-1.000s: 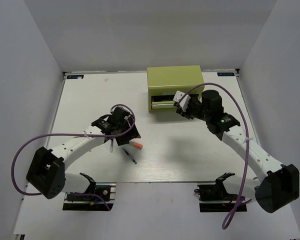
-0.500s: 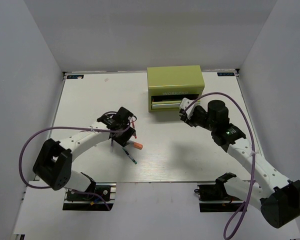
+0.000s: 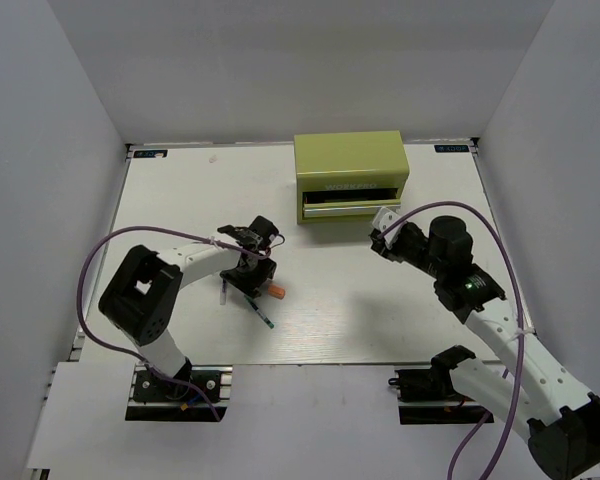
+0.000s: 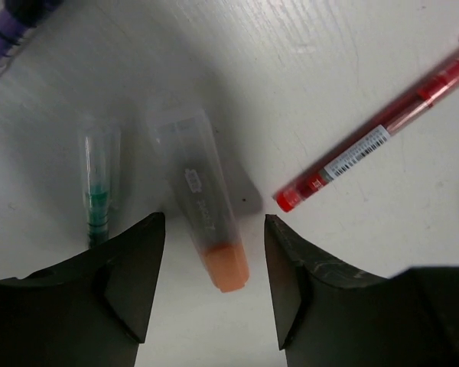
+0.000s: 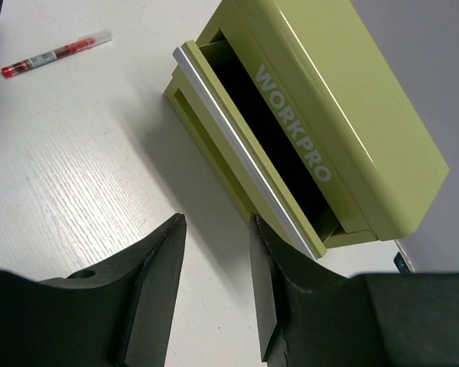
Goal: Sort the stationery into containers
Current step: Pick up the pen from the center of the board.
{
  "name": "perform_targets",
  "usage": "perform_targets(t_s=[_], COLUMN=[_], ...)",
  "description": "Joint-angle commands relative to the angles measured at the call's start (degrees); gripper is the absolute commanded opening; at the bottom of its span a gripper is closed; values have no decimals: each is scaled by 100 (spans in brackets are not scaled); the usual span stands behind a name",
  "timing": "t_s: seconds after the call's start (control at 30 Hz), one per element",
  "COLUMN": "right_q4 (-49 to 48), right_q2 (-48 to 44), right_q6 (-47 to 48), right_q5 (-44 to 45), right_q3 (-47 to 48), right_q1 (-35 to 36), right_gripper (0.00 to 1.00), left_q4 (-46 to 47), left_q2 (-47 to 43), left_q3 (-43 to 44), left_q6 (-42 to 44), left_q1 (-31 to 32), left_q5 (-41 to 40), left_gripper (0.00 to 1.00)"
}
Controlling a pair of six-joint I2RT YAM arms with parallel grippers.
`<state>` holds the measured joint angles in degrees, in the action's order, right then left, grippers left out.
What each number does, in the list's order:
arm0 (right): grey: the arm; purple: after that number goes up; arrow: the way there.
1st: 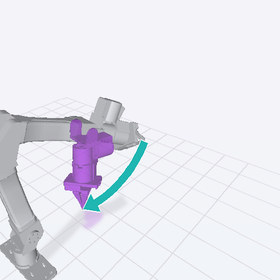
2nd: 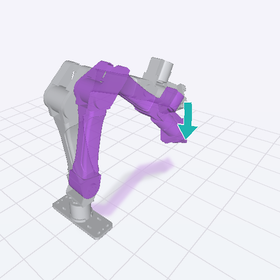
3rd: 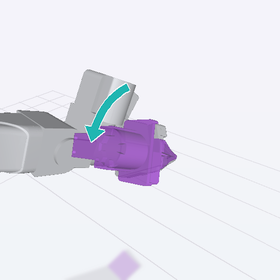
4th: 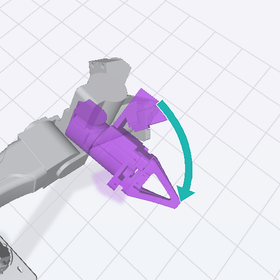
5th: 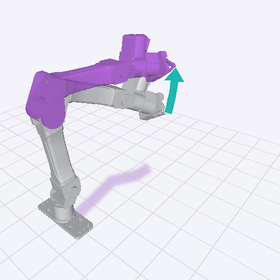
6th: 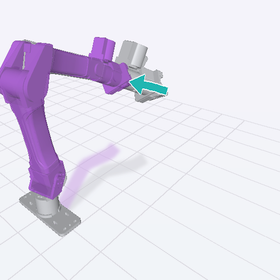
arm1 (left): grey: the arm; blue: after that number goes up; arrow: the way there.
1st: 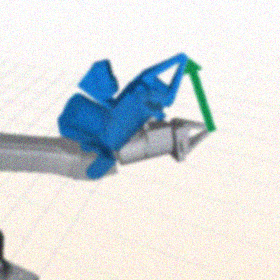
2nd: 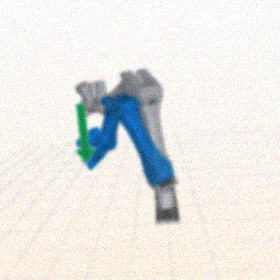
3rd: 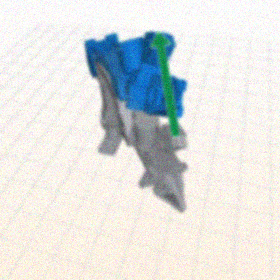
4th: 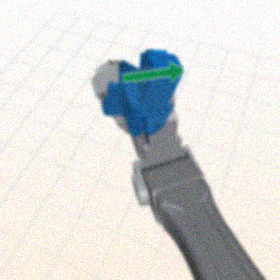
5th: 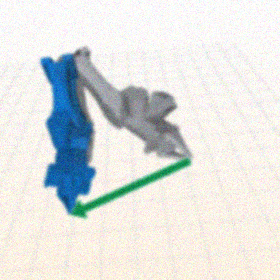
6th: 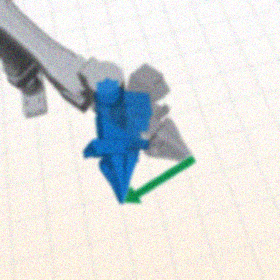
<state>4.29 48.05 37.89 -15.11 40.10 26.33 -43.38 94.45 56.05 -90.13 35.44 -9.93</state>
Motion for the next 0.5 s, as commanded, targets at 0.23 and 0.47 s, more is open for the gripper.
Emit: perform_targets(t_s=[0.23, 0.47], right_q4=[-192, -315], right_q2=[-393, -472], right_q6=[8, -10], right_q5=[149, 184], right_q3=[-204, -300], right_q1=[-14, 4], right_gripper=[45, 45], left_q4=[-83, -356], left_q2=[504, 556], left_q3=[354, 406], left_q6=[83, 477], left_q1=[24, 24], left_q5=[-70, -123], left_gripper=[50, 43])
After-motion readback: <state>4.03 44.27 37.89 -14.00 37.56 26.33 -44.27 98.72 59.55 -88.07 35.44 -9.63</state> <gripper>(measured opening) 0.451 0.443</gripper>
